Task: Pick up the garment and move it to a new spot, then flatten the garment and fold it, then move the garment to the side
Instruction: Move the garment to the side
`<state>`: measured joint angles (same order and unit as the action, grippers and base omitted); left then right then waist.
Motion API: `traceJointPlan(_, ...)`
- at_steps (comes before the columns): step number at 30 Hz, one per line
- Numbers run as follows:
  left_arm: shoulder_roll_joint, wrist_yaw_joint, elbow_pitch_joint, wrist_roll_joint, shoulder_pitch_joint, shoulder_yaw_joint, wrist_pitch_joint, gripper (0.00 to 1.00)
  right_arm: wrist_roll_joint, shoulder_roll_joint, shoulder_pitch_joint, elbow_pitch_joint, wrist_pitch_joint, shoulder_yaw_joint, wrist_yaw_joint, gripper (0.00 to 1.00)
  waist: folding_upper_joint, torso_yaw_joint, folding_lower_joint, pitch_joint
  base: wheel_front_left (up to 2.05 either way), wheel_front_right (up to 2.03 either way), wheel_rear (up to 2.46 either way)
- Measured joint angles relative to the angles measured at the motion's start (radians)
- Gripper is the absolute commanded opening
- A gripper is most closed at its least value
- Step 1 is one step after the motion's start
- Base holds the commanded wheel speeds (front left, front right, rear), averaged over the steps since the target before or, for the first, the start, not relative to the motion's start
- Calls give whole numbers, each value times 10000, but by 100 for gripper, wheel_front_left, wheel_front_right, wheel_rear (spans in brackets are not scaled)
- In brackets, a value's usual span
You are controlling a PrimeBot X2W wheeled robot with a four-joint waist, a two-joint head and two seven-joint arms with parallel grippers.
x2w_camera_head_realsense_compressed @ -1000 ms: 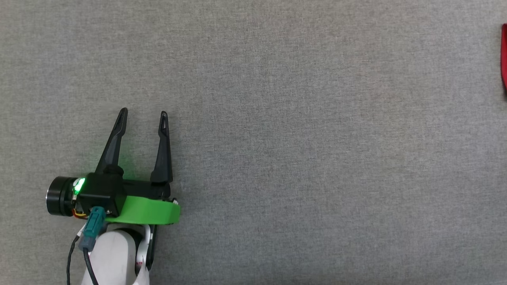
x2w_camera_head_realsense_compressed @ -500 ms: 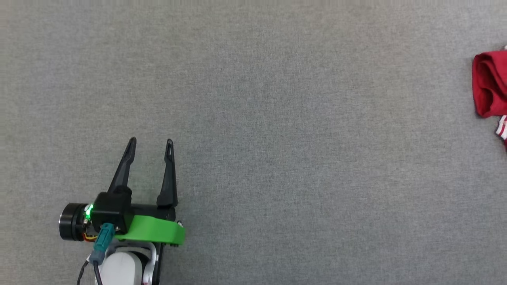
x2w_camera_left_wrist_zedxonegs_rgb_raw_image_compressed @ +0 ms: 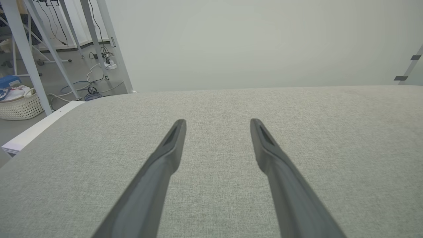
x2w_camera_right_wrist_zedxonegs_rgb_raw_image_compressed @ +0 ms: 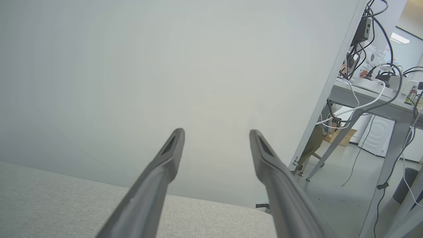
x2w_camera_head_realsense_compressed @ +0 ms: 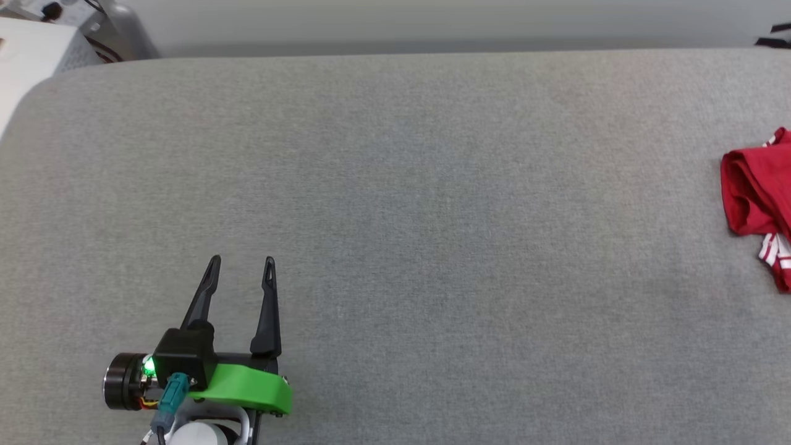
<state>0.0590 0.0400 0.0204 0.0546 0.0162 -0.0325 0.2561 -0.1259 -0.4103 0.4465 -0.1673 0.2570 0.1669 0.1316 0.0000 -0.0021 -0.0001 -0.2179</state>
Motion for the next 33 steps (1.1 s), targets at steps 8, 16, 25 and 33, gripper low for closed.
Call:
traceJointPlan(8,-15,0,186,12,-204,-33,0,100,713,1789,-2110,1722,0,-938,0,100,0,441,0,691,0,0,0)
traceJointPlan(16,-29,-4,326,29,-468,25,0,100,520,2811,-3846,1712,0,-1400,0,100,0,619,0,1275,0,0,0)
traceJointPlan(25,-33,-2,362,98,-1009,121,-2,100,341,3254,-5535,2061,0,-1289,0,100,0,571,0,1898,0,0,0)
traceJointPlan(33,-35,127,355,98,-1368,226,-2,100,132,3371,-6202,2516,0,-1570,-2,100,0,410,0,2270,0,0,0)
